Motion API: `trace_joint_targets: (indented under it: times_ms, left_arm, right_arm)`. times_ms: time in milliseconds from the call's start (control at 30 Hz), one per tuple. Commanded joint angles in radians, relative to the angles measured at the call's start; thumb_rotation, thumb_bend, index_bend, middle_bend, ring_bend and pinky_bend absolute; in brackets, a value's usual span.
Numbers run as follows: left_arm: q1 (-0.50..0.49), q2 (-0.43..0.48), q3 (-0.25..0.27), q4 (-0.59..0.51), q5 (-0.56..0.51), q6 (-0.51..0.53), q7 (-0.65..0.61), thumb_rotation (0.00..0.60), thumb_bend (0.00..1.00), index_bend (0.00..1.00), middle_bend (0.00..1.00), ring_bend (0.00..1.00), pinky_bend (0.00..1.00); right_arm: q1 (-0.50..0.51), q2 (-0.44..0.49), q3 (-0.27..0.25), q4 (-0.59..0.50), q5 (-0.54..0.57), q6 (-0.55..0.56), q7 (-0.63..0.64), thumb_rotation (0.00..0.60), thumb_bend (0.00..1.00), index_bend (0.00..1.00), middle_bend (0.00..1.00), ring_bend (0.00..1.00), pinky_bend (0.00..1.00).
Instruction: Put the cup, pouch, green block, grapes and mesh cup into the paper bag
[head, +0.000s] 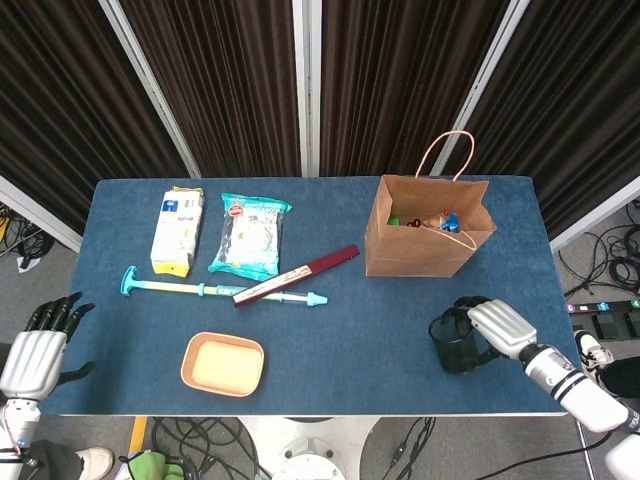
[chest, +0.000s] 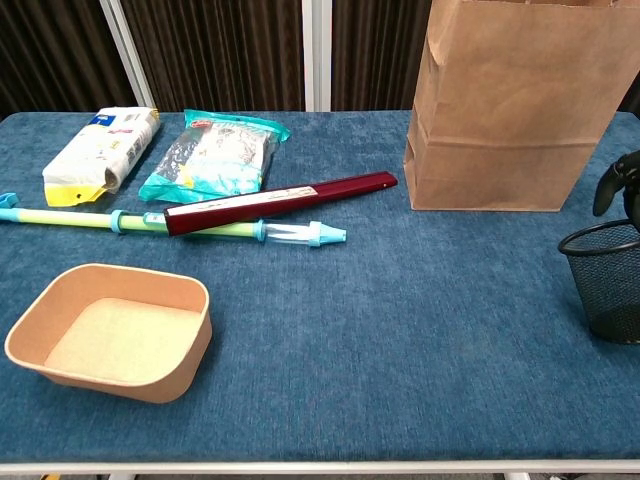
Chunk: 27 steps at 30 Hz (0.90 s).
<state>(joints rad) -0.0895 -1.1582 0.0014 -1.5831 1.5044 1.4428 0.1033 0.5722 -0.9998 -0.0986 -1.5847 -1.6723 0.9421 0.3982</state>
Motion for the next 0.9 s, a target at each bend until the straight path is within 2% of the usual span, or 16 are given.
trace_joint_targets:
  times_ms: [33,233,333,633,900]
  left_arm:
    - [0.002,-0.001,0.002,0.003,0.0,0.0,-0.006,0.6,0.0,0.24,0.2,0.14,0.15]
    - [0.002,-0.002,0.003,0.006,0.001,-0.001,-0.015,0.6,0.0,0.24,0.2,0.14,0.15]
    - [0.005,0.0,0.004,0.005,0.002,0.002,-0.019,0.6,0.0,0.24,0.2,0.14,0.15]
    - [0.008,0.001,0.005,0.004,0.001,0.003,-0.021,0.6,0.0,0.24,0.2,0.14,0.15]
    - [0.008,0.002,0.004,0.004,0.001,0.003,-0.021,0.6,0.0,0.24,0.2,0.14,0.15]
  right_arm:
    - [-0.034,-0.012,-0.006,-0.016,0.024,0.022,-0.076,0.6,0.03,0.36,0.54,0.19,0.23]
    - [-0.058,-0.054,-0.001,0.009,0.054,0.031,-0.138,0.6,0.17,0.41,0.55,0.21,0.24]
    - [-0.066,-0.073,0.003,0.023,0.065,0.035,-0.148,0.6,0.24,0.46,0.55,0.21,0.25]
    - [-0.087,-0.101,0.013,0.039,0.074,0.068,-0.176,0.6,0.27,0.58,0.57,0.24,0.27]
    - [-0.098,-0.118,0.029,0.053,0.079,0.098,-0.184,0.6,0.37,0.69,0.61,0.3,0.29]
